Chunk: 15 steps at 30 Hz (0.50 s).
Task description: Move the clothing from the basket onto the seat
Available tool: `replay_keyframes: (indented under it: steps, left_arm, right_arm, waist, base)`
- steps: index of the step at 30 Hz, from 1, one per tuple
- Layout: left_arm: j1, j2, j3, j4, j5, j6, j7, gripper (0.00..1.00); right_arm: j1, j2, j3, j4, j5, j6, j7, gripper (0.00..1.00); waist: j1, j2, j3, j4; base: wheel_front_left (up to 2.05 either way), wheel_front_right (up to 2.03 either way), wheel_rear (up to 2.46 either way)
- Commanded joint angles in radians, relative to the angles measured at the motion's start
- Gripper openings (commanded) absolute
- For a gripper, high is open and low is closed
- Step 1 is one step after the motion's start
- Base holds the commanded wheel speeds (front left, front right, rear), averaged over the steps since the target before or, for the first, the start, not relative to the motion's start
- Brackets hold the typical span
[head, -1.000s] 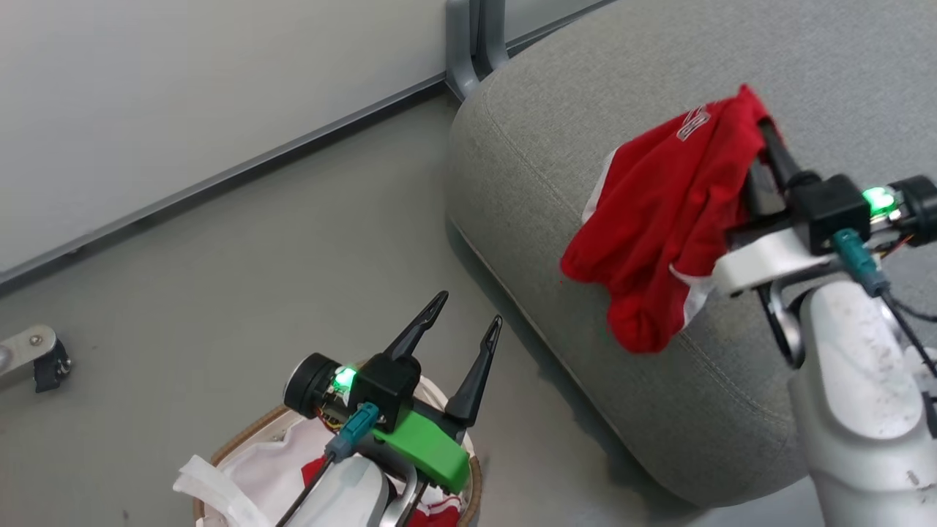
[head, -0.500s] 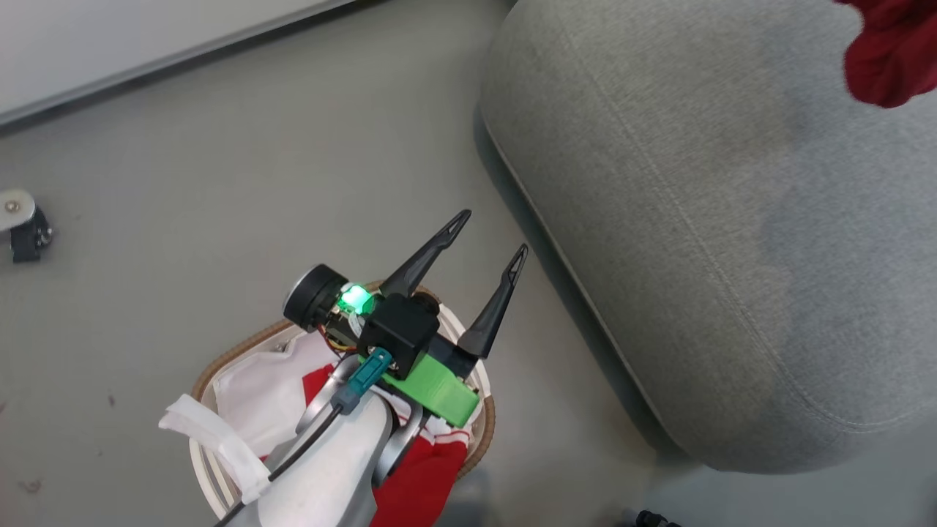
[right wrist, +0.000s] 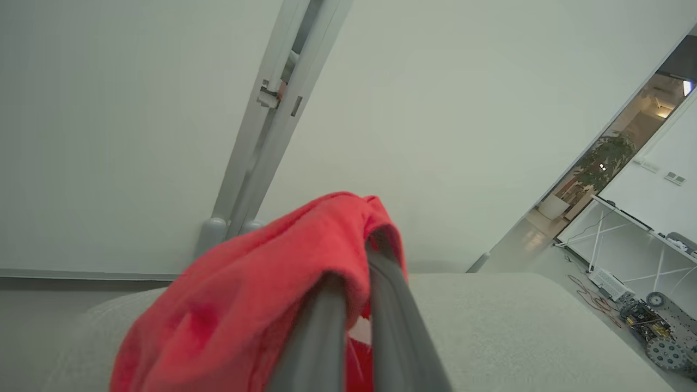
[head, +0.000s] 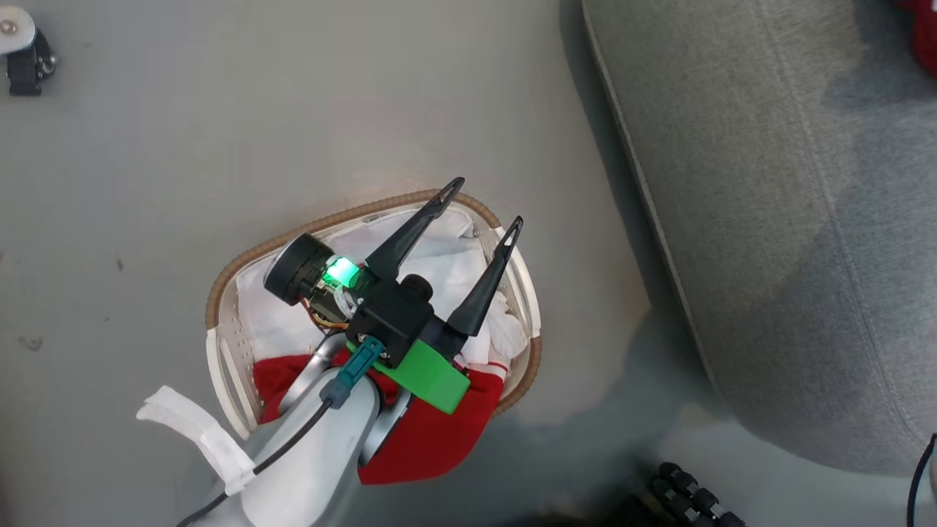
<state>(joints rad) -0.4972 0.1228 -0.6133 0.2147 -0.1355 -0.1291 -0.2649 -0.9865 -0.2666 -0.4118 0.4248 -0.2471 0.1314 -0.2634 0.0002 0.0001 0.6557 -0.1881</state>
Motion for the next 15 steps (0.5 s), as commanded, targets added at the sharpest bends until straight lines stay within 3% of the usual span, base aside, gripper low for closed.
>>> replay_keyframes:
  steps: [1, 11, 13, 14, 15]
  left_arm:
    - [-0.020, 0.011, 0.008, -0.005, 0.004, -0.001, 0.001, 1.00]
    - [0.000, 0.018, 0.030, 0.000, 0.011, 0.001, 0.001, 1.00]
    - [0.005, 0.018, 0.035, 0.002, 0.009, 0.002, 0.001, 1.00]
    - [0.007, 0.017, 0.037, 0.002, 0.008, 0.001, 0.001, 1.00]
    - [0.009, 0.016, 0.039, 0.002, 0.007, 0.001, 0.001, 1.00]
  right_arm:
    - [0.029, 0.010, -0.012, 0.022, -0.007, -0.001, -0.002, 0.00]
    - [0.110, 0.045, -0.091, 0.102, -0.029, -0.001, -0.002, 0.02]
    - [0.127, 0.055, -0.095, 0.093, -0.028, -0.001, -0.002, 0.38]
    - [0.133, 0.058, -0.095, 0.086, -0.030, -0.001, -0.002, 0.48]
    - [0.141, 0.060, -0.095, 0.079, -0.029, -0.001, -0.002, 0.96]
  waist:
    - [-0.0002, -0.0001, 0.084, 0.051]
    - [-0.0002, -0.0001, 0.088, 0.025]
    - [-0.0002, -0.0001, 0.079, 0.017]
    - [-0.0002, -0.0001, 0.074, 0.014]
    - [-0.0002, -0.0001, 0.067, 0.011]
  base:
    - [0.00, 0.00, 0.00]
    - [0.00, 0.00, 0.00]
    - [0.00, 0.00, 0.00]
    - [0.00, 0.00, 0.00]
    - [0.00, 0.00, 0.00]
